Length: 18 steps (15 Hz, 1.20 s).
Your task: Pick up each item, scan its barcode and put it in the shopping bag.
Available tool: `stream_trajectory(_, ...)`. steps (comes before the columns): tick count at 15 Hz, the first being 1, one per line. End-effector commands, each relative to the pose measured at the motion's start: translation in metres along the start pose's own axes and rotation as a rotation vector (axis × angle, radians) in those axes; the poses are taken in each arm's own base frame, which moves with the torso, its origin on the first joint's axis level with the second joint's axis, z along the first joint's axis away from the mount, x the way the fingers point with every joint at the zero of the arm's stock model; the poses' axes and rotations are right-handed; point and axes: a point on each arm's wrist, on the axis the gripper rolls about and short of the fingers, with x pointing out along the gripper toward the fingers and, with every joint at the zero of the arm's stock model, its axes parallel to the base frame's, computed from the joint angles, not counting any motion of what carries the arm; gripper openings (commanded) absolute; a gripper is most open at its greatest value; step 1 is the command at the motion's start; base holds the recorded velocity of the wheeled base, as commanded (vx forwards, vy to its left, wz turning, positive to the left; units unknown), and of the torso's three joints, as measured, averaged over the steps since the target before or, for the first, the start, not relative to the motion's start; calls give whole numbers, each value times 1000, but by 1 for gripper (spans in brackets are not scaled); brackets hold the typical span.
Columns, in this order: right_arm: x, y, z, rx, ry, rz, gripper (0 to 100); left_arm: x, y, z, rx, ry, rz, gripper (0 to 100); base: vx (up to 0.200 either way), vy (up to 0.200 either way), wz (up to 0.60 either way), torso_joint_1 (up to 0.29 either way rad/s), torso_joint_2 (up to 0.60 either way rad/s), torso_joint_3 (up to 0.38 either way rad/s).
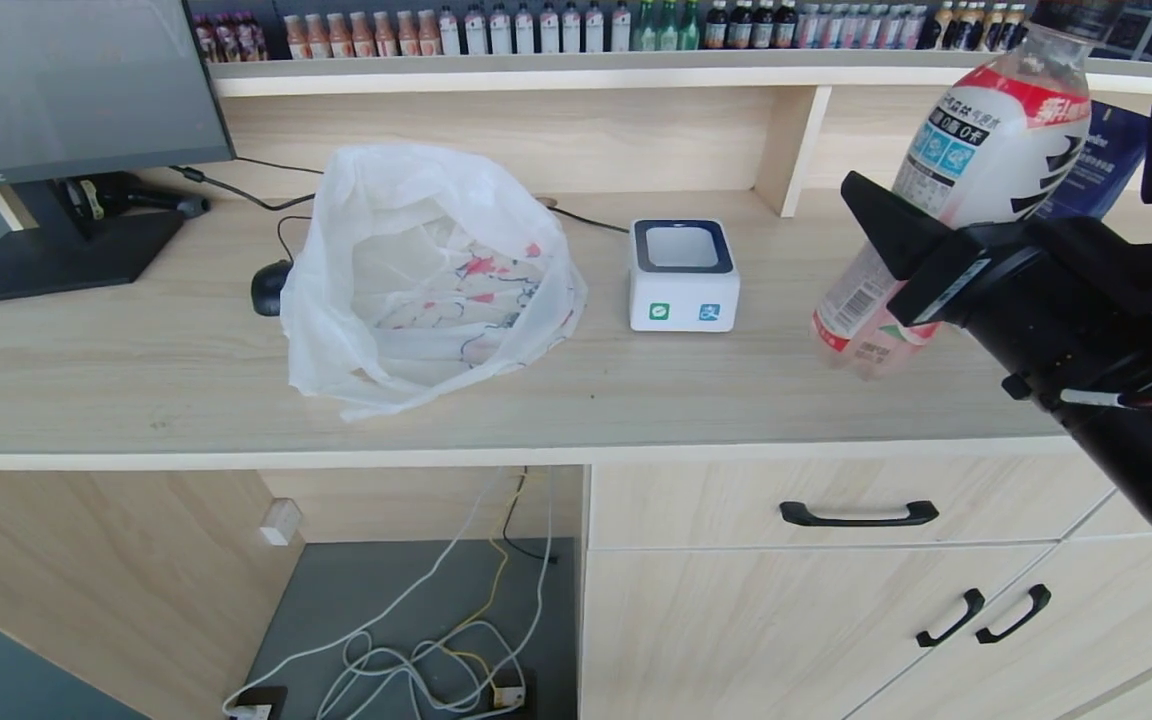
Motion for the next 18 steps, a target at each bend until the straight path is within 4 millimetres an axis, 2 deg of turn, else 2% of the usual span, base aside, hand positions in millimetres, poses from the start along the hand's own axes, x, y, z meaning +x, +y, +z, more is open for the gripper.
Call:
stream_trajectory(1,-1,0,1,-2,-3,-1,0,0,0,0,0,-1,1,100,0,0,0,0,0,0)
stream_trajectory(8,2,1,4,-25,-16,53,0,0,0,0,0,-1,1,100,0,0,0,0,0,0)
stream_trajectory(10,4,4,2,-84,-17,85,0,0,0,0,0,-1,1,100,0,0,0,0,0,0)
stream_trajectory(13,34,12,5,-258,-63,116,0,0,0,0,0,-1,1,100,0,0,0,0,0,0)
stream_trajectory(16,43,18,14,-422,-121,114,0,0,0,0,-2,-1,1,100,0,0,0,0,0,0)
stream_trajectory(17,43,18,14,-422,-121,114,0,0,0,0,-2,-1,1,100,0,0,0,0,0,0)
stream_trajectory(18,51,33,16,-503,-162,140,0,0,0,0,0,-1,1,100,0,0,0,0,0,0)
